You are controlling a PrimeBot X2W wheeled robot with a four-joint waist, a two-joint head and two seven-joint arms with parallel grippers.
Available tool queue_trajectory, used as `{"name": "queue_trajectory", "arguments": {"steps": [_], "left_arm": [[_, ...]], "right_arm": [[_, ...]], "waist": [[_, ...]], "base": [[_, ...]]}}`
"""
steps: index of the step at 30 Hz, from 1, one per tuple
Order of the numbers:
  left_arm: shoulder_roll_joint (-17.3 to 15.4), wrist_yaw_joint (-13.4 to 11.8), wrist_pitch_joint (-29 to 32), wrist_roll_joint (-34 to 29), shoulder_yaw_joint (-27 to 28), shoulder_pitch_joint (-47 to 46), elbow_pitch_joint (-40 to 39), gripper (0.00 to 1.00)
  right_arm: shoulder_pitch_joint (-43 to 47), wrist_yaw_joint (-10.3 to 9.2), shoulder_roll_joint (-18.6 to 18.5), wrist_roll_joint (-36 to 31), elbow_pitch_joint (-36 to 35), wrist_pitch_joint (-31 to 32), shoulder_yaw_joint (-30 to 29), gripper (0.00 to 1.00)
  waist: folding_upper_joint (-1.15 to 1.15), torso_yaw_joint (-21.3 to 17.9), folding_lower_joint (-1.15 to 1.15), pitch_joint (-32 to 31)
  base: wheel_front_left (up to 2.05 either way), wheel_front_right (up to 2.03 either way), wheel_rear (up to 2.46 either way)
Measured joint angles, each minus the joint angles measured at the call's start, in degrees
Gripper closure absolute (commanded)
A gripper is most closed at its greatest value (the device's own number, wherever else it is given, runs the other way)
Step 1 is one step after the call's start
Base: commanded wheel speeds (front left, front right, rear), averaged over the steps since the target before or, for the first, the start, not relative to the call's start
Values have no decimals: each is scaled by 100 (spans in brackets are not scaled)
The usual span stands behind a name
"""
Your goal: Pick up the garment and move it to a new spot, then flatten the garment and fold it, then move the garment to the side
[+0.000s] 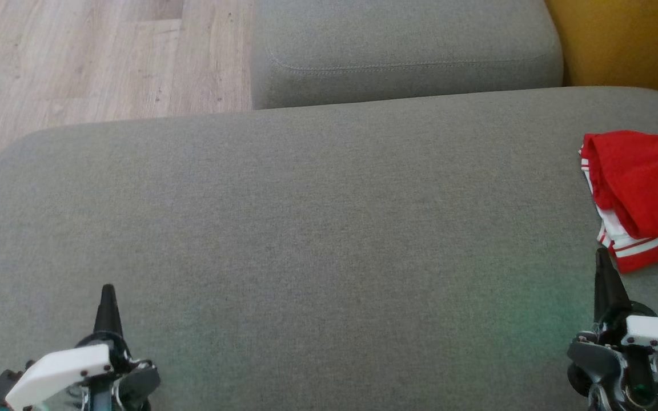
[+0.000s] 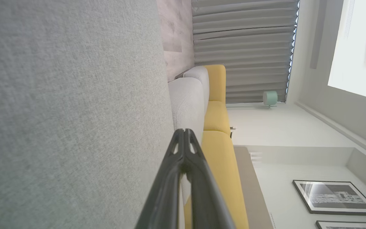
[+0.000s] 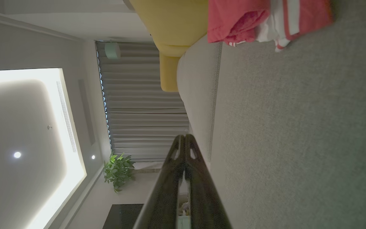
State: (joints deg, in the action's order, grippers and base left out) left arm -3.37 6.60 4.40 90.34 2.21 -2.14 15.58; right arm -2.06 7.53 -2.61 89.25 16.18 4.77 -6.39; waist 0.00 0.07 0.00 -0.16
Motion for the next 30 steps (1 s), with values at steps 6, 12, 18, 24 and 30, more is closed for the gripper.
{"name": "queue_trajectory", "arguments": {"steps": [6,12,18,24,30], "left_arm": [[3,49,65,293,89,-113,5,100],[5,49,66,293,116,-118,7,100],[9,49,85,293,124,-118,7,100],[11,49,91,293,129,-118,7,100],[13,49,92,293,134,-118,7,100]], "right_arm": [[-97,0,0,303,-1,88,-49,100],[-138,0,0,303,-5,89,-62,100],[-138,0,0,303,-5,89,-68,100],[-138,0,0,303,-5,90,-73,100],[-138,0,0,303,-5,105,-81,100]], "waist": [[0,-7,0,35],[0,-7,0,35],[0,-7,0,35],[0,-7,0,34],[0,-7,0,34]], "base": [[0,0,0],[0,0,0],[0,0,0],[0,0,0],[0,0,0]]}}
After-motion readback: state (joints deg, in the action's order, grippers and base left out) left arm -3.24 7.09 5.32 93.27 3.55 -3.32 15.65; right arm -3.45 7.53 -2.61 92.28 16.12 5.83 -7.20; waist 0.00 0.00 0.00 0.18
